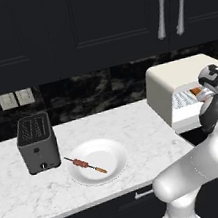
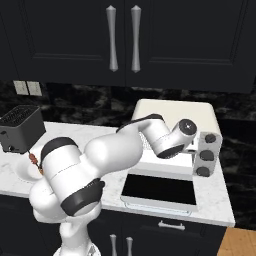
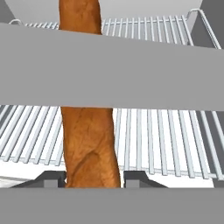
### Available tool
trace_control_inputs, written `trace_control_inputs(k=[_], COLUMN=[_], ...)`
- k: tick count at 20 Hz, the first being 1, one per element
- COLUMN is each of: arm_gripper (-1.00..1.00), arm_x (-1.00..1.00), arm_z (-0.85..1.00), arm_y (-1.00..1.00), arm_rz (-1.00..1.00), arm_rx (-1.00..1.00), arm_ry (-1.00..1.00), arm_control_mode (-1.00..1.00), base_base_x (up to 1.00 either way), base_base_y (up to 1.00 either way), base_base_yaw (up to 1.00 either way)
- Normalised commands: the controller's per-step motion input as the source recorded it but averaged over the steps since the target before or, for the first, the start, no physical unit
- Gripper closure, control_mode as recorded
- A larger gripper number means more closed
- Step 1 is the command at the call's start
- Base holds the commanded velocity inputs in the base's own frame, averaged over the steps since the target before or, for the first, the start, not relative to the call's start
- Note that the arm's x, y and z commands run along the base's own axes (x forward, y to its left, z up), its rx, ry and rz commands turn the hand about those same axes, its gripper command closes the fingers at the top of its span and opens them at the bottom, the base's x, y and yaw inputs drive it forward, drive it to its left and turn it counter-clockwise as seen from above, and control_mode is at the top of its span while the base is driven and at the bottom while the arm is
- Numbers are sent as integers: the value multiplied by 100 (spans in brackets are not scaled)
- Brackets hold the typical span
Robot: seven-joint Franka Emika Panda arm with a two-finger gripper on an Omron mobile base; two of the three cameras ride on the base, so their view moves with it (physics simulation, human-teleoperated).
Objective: Pick up the kebab skewer and baguette bread, and place them inside the toaster oven. Close the toaster oven door and start by setting the timer.
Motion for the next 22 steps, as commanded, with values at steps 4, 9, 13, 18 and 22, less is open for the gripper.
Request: trace_control_inputs(k=[4,9,13,18,22], arm_gripper=[-100,-100,-100,-100,-100], arm_x=[0,0,-8,-71,-75], arm_z=[0,0,0,25,56], arm_y=[0,0,0,11,52], arm_rz=[0,0,0,0,0], arm_rx=[0,0,0,-1,0], arm_ry=[0,0,0,1,13], arm_control_mode=[-100,-100,-100,-100,-100], base_base_x=[0,0,0,0,0], base_base_y=[0,0,0,0,0], base_base_yaw=[0,0,0,0,0])
